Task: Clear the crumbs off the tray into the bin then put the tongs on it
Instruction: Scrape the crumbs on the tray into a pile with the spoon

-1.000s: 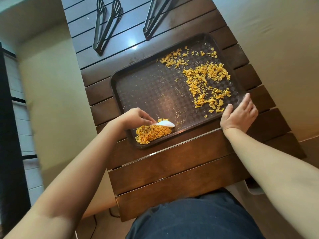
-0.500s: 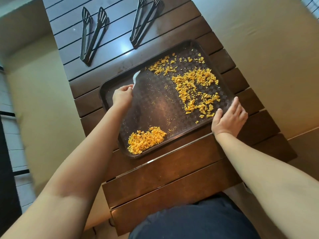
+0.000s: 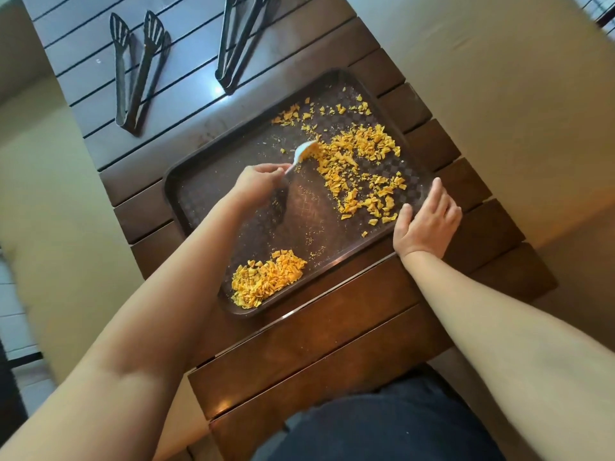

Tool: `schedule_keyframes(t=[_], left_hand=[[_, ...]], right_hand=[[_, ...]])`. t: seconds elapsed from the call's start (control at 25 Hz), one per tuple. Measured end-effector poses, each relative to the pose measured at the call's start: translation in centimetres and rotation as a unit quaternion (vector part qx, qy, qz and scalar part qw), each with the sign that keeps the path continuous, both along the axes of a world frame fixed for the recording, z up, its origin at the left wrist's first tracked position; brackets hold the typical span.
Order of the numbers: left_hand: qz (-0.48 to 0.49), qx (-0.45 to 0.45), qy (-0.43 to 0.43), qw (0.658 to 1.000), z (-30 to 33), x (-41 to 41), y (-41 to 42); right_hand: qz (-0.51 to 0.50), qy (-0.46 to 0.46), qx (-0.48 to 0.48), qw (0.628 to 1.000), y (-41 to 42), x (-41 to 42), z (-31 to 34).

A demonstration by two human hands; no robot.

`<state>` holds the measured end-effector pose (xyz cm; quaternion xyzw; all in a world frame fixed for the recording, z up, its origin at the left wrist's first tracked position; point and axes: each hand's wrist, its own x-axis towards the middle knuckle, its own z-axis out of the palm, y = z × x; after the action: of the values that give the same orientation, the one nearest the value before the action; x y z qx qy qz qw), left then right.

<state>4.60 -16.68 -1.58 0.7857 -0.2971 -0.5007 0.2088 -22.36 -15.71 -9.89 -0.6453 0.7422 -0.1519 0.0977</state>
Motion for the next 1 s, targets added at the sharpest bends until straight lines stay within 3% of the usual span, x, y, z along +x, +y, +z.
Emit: schedule_keyframes(t=[0.08, 0.16, 0.32, 0.44, 0.68, 0.88, 1.0], left_hand=[[-0.068, 0.015, 0.004, 0.998, 0.1, -0.1, 1.3], [-0.063, -0.007, 0.003, 0.998, 0.0, 0.1, 2.4], [0.157, -0.062, -0.044, 0.985, -0.6, 2.0, 2.7], [0.196, -0.054, -0.068, 0.977, -0.7, 2.5, 2.0], [0.013, -0.021, -0.007, 1.0, -0.5, -0.7, 2.2], [-0.203, 0.03, -0.052, 0.977, 0.1, -0.9, 3.8], [-0.21, 0.038, -0.032, 0.977, 0.7, 0.2, 3.9]], right_hand=[[0.0, -0.001, -0.001, 1.0, 0.0, -0.1, 0.0], [0.002, -0.003, -0.001, 1.0, 0.0, 0.0, 0.0], [0.001, -0.002, 0.0, 1.0, 0.0, 0.0, 0.0], [0.001, -0.004, 0.003, 1.0, 0.0, 0.0, 0.0], [0.002, -0.006, 0.0, 1.0, 0.0, 0.0, 0.0], [0.005, -0.008, -0.006, 1.0, 0.0, 0.0, 0.0], [0.003, -0.008, -0.004, 1.0, 0.0, 0.0, 0.0]])
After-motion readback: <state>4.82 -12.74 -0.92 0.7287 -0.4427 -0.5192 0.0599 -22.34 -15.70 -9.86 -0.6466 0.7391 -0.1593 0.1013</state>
